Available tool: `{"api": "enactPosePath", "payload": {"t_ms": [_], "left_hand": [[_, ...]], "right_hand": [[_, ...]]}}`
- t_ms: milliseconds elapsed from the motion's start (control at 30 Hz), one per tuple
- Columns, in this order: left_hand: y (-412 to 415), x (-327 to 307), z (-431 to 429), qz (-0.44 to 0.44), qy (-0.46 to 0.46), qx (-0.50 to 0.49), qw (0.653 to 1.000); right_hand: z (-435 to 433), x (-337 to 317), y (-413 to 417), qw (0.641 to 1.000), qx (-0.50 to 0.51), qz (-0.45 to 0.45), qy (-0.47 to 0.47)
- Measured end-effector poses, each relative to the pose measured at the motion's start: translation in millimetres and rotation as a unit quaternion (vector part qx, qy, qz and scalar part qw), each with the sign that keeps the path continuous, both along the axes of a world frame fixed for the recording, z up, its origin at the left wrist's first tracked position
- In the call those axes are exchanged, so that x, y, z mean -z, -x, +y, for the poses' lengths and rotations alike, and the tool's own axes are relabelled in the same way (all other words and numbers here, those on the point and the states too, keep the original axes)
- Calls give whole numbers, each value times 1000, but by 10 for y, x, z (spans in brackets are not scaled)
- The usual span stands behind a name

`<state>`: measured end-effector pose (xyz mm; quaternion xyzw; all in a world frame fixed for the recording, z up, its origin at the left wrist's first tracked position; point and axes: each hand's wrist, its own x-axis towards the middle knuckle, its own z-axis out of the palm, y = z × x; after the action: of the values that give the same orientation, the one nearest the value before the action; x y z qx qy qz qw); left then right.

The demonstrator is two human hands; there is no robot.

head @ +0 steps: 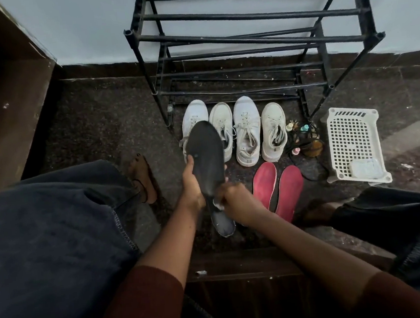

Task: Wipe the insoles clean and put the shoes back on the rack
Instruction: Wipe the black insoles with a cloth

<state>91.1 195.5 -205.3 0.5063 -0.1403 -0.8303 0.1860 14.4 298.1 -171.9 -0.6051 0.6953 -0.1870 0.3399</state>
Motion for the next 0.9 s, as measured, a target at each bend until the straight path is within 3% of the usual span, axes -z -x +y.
{"api": "enactPosePath", "payload": {"t_ms": [67, 167, 233, 333, 433, 500, 633, 900], "left_hand": [[-99, 242, -18, -66, 16, 12, 998], [-255, 703, -96, -155, 5, -62, 986], [-362, 972, -153, -244, -7, -51, 968], [-486, 1266, -222, -314, -13, -32, 949], [-508, 1487, -300, -322, -21, -17, 946], [-516, 1639, -331, -315, -25, -17, 949], [-591, 1960, -369, -371, -13, -16, 928], [-628, 2291, -388, -423, 27, 9, 906]], "right_hand": [[91, 181, 84, 998, 31, 5, -61], [138, 456, 269, 956, 244, -98, -129], [111, 622, 333, 889, 375, -225, -136], [48, 892, 357, 776, 482, -381, -141], [-4, 1176, 373, 685, 541, -466, -145], [-4, 1347, 380, 644, 564, -496, -148], [24, 1603, 411, 618, 566, -521, -163], [84, 1947, 430, 625, 551, -518, -192]]}}
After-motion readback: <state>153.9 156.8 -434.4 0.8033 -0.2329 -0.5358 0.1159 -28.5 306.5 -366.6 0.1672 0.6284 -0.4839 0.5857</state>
